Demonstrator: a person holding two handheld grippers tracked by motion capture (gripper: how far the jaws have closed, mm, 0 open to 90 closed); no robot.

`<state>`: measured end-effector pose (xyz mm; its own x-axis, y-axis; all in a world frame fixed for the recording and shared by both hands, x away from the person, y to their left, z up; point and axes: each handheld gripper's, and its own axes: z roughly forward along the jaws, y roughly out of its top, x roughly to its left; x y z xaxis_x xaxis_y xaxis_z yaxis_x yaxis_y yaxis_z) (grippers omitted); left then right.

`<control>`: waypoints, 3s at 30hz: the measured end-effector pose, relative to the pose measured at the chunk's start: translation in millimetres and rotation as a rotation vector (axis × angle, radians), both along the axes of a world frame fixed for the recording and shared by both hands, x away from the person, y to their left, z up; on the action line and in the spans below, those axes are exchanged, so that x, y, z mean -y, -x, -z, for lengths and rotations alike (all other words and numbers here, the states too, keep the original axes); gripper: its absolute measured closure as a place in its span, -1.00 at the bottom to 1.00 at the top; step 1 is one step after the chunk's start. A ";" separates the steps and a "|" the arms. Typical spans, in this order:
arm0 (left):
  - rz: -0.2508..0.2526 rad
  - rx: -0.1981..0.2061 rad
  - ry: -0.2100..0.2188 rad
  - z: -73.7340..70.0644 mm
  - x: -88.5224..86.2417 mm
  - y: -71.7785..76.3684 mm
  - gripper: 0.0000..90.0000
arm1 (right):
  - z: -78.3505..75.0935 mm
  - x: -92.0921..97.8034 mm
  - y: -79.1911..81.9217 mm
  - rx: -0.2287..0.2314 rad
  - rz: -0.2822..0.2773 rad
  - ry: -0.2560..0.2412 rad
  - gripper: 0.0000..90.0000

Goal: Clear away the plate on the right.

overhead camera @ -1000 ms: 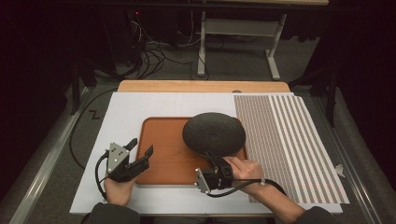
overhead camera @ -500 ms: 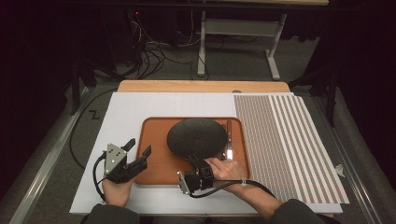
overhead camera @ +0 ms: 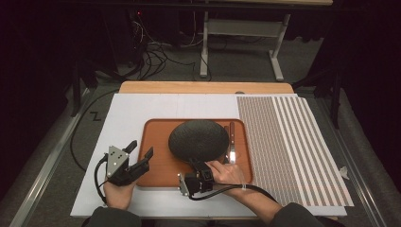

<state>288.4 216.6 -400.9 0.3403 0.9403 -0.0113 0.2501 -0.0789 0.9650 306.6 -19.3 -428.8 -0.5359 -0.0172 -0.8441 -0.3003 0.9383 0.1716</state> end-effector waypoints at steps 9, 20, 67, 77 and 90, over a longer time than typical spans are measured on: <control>0.001 0.000 0.001 0.1 -0.3 -0.1 -0.17 | 7.5 -16.1 -1.4 -0.074 0.012 -0.014 0.83; -0.008 0.004 -0.006 0.2 0.6 0.1 -0.17 | 5.0 -20.7 -7.1 -0.202 0.024 -0.037 0.58; 0.007 -0.026 -0.007 2.2 0.2 -3.6 -0.18 | -72.5 112.5 -47.8 -0.556 0.169 -0.620 0.06; 0.008 -0.024 -0.008 2.2 0.7 -3.4 -0.18 | -73.0 140.7 -48.5 -0.575 0.205 -0.686 0.02; 0.010 -0.027 -0.022 2.2 2.1 -1.8 -0.18 | -75.8 196.5 -41.3 -0.570 0.266 -0.827 -0.02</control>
